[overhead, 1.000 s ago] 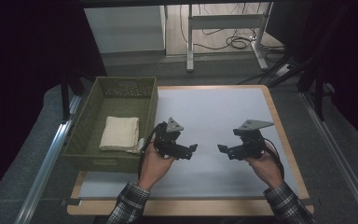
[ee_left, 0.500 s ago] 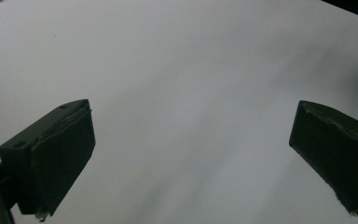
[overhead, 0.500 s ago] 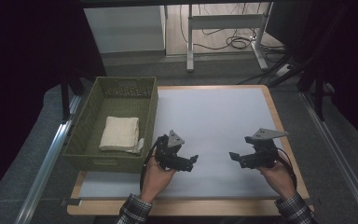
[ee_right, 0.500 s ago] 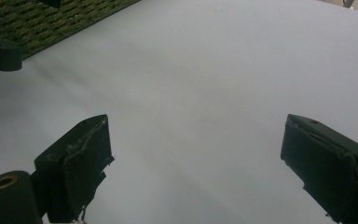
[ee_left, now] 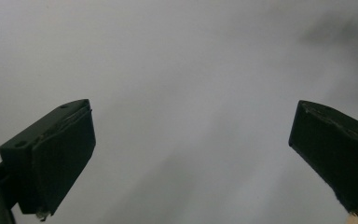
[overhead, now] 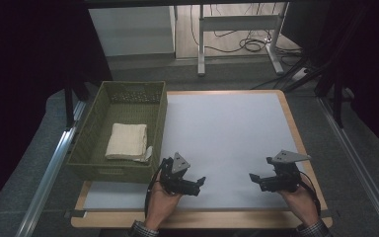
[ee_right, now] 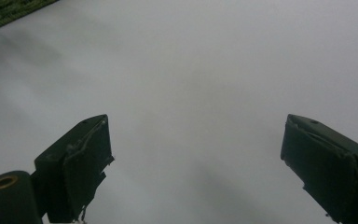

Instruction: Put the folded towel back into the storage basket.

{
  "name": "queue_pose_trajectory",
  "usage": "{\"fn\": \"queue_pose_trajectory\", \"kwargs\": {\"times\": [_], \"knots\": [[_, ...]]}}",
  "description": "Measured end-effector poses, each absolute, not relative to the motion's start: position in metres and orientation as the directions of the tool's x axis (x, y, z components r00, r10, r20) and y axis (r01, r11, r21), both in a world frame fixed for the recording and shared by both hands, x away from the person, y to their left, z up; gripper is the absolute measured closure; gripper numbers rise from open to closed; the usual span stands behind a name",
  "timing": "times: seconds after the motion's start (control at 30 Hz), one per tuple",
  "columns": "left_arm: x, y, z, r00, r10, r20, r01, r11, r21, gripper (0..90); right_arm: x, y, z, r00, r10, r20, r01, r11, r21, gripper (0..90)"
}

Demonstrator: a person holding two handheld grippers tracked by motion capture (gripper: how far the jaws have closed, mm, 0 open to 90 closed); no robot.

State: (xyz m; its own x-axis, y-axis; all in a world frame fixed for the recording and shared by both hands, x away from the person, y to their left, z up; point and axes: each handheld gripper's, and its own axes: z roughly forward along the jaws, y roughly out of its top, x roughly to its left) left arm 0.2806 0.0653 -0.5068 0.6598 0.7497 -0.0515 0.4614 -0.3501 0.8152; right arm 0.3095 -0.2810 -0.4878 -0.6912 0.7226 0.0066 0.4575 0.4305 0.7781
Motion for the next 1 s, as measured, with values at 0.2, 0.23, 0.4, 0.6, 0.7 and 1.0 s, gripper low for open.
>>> {"fn": "queue_pose_trajectory", "kwargs": {"times": [0.2, 0.23, 0.4, 0.6, 0.7, 1.0], "knots": [[0.272, 0.068, -0.523, 0.651, 0.756, -0.062, 0.475, -0.342, 0.811, 0.7, 0.301, -0.282, -0.502, -0.686, 0.728, 0.010, 0.466, 0.429, 0.774, 8.7], [0.272, 0.068, -0.523, 0.651, 0.756, -0.062, 0.475, -0.342, 0.811, 0.7, 0.300, -0.282, -0.505, -0.684, 0.729, 0.013, 0.470, 0.427, 0.773, 8.7], [0.265, 0.071, -0.534, 0.644, 0.762, -0.062, 0.473, -0.334, 0.815, 0.7, 0.295, -0.281, -0.518, -0.683, 0.731, 0.008, 0.471, 0.431, 0.770, 8.6], [0.260, 0.071, -0.543, 0.637, 0.771, -0.031, 0.474, -0.360, 0.804, 0.8, 0.291, -0.278, -0.529, -0.681, 0.732, -0.001, 0.478, 0.446, 0.757, 8.6], [0.258, 0.070, -0.545, 0.636, 0.772, -0.003, 0.466, -0.381, 0.798, 1.1, 0.289, -0.275, -0.533, -0.683, 0.730, -0.009, 0.477, 0.456, 0.751, 8.6], [0.258, 0.060, -0.550, 0.636, 0.770, 0.057, 0.481, -0.453, 0.750, 1.2, 0.283, -0.273, -0.540, -0.676, 0.736, -0.046, 0.447, 0.457, 0.769, 7.1]]}}
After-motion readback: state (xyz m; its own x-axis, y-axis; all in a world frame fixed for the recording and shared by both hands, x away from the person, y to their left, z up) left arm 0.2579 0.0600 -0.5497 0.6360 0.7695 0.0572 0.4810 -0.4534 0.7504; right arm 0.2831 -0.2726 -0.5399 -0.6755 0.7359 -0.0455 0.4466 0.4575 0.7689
